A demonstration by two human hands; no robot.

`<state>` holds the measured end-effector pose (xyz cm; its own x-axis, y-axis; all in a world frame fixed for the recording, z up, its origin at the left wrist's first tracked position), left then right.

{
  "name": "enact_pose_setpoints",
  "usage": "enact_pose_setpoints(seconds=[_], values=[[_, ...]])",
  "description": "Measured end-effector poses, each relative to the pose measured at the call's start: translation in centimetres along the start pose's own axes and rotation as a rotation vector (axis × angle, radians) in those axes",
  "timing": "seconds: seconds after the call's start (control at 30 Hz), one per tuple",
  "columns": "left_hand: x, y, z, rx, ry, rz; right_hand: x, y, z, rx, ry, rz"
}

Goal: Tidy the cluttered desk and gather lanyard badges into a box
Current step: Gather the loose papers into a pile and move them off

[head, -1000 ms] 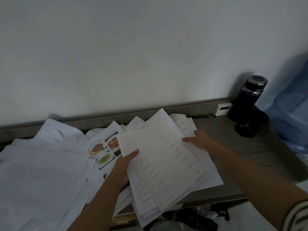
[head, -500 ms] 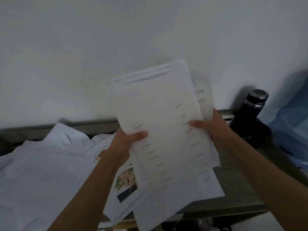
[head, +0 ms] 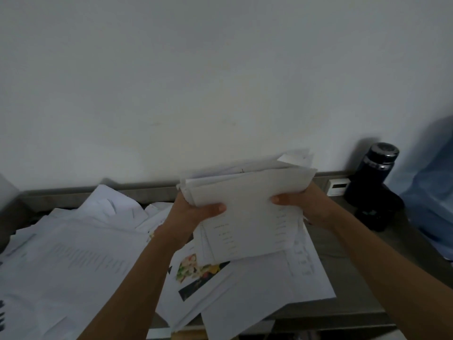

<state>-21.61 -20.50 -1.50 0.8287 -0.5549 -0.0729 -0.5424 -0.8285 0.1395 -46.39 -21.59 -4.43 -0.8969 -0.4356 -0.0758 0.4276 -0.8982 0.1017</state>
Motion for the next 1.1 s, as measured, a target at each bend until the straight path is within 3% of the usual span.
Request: enact_pose_setpoints(seconds=[0.23, 0.37, 0.47, 0.63, 0.8, 0.97, 1.1], values=[[0.1, -1.0, 0.9, 0.062, 0.013, -0.069, -0.1, -1.6, -0.1, -0.037, -0.018, -0.042], [-0.7, 0.0, -0.7, -0.048, 0.002, -0.063, -1.1, -1.6, 2.0, 0.102, -0.021, -0.116], [0.3, 0.2, -0.1, -0.035, -0.04, -0.063, 0.0, -2.0, 1.8, 0.14, 0.032, -0.217], [0.1, -2.0, 7.5, 0.256, 0.025, -0.171, -1.5, -3.4, -4.8, -0.132, -0.11, -0.093], [0.5, -0.8, 6.9, 0.205, -0.018, -0.175, -0.5, -3.4, -3.3, 0.047, -0.009, -0.204], [-1.1, -2.0, 10.7, 0.308, -0.034, -0.165, -2.1, -5.3, -9.2, -0.259, -0.014, -0.105], [-2.1, 0.0, 9.7, 0.344, 0.094, -0.058, -0.6, -5.9, -8.0, -0.304, -0.037, -0.167]])
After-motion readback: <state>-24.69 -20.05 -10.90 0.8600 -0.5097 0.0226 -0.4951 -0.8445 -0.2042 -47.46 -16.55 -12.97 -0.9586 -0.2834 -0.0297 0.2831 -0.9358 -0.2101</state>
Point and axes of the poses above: each hand's wrist, its own y-axis towards the middle knuckle, its own x-axis out of the back of the hand, z = x × y, the point moved 9 cm from there along y, towards the middle knuckle, and after that the axes turned 13 degrees about z, right-handed, at the moved point
